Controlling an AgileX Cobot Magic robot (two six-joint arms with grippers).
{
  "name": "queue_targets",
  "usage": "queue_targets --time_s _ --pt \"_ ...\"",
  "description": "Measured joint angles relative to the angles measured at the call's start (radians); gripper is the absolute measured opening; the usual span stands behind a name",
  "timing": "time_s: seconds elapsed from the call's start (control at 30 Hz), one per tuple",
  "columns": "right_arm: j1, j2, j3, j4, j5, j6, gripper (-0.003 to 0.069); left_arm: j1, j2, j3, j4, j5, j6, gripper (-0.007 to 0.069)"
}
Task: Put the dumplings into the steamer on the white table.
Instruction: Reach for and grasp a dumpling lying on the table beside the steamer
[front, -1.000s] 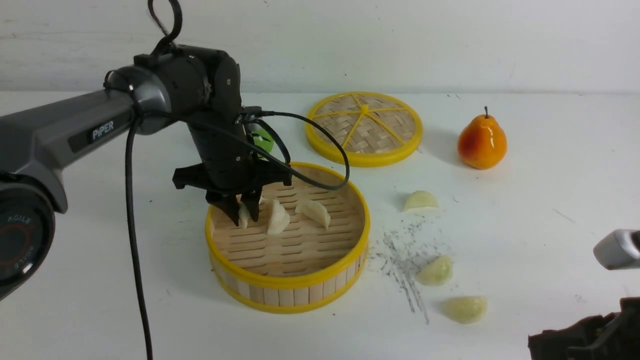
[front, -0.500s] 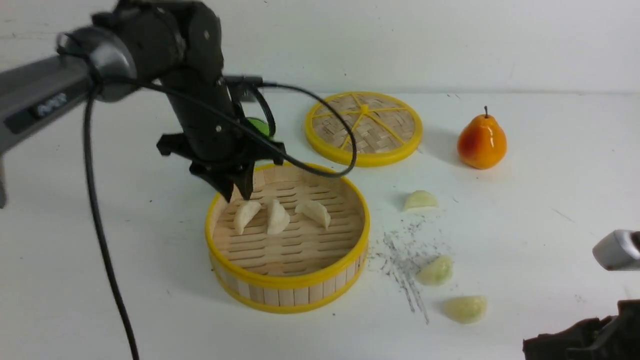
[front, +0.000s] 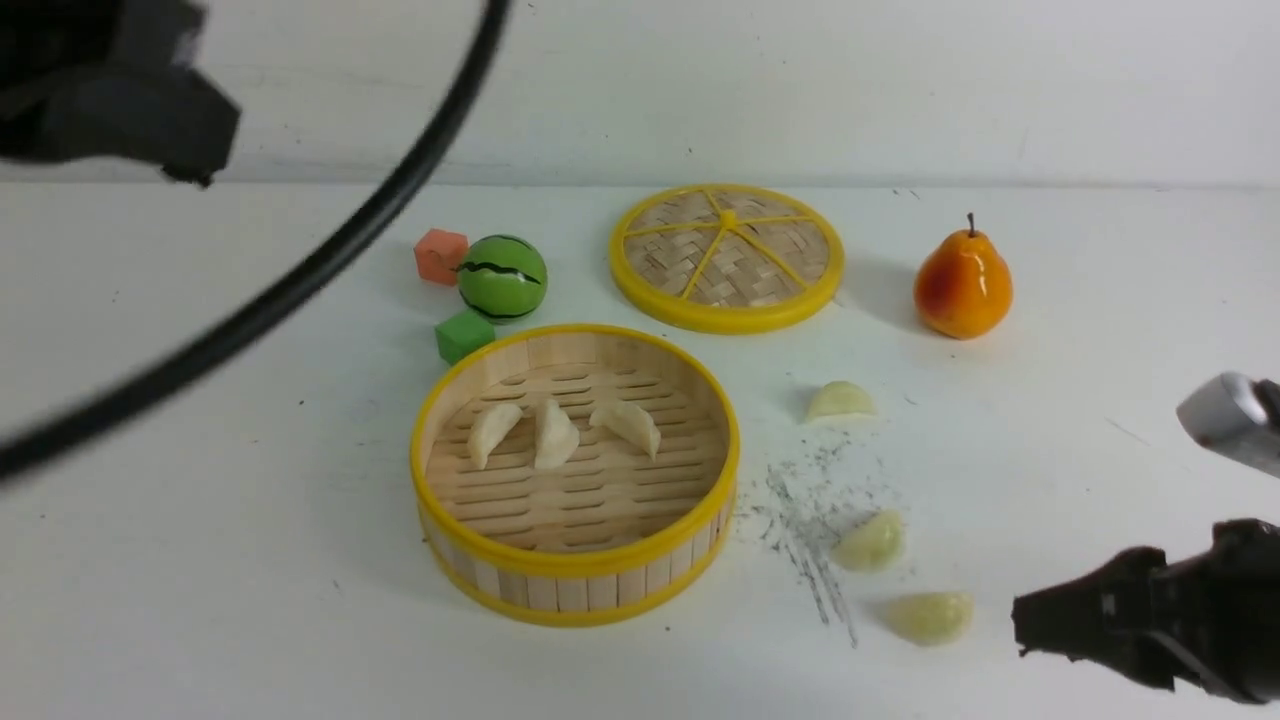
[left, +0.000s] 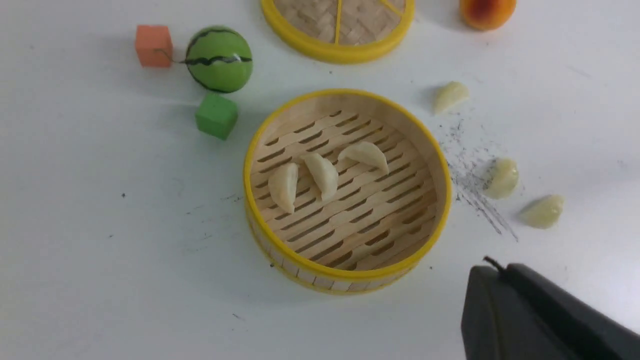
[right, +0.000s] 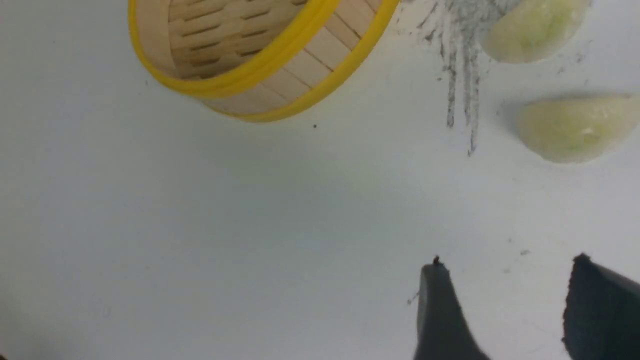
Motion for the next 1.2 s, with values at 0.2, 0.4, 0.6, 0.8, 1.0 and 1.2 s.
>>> queue_targets --time_s 0.2,0.4,0.6,0.8,1.0,1.2 --pt "0.0 0.197 -0.107 -0.1 -0.004 0.089 0.0389 0.0 -0.416 0.496 0.054 -0.381 -0.033 -0.0015" --pt "0.011 0.396 -0.204 -0.229 -0.014 0.229 0.041 0.0 -0.653 0.797 0.217 -0.454 -0.214 -0.0015" --pt "0.121 0.519 -0.311 -0.383 -0.116 0.443 0.0433 0.0 -0.71 0.942 0.333 -0.411 -0.317 -0.0015" --pt "0.215 0.612 -0.373 -0.542 -0.224 0.694 0.0433 0.0 -0.71 0.986 0.348 -0.461 -0.336 -0.0015" --pt "0.252 0.663 -0.389 -0.616 -0.252 0.743 0.0408 0.0 -0.71 0.987 0.35 -0.489 -0.369 -0.0015" --pt "0.296 0.667 -0.392 -0.678 -0.264 0.627 0.0379 0.0 -0.71 0.987 0.35 -0.494 -0.388 -0.0015"
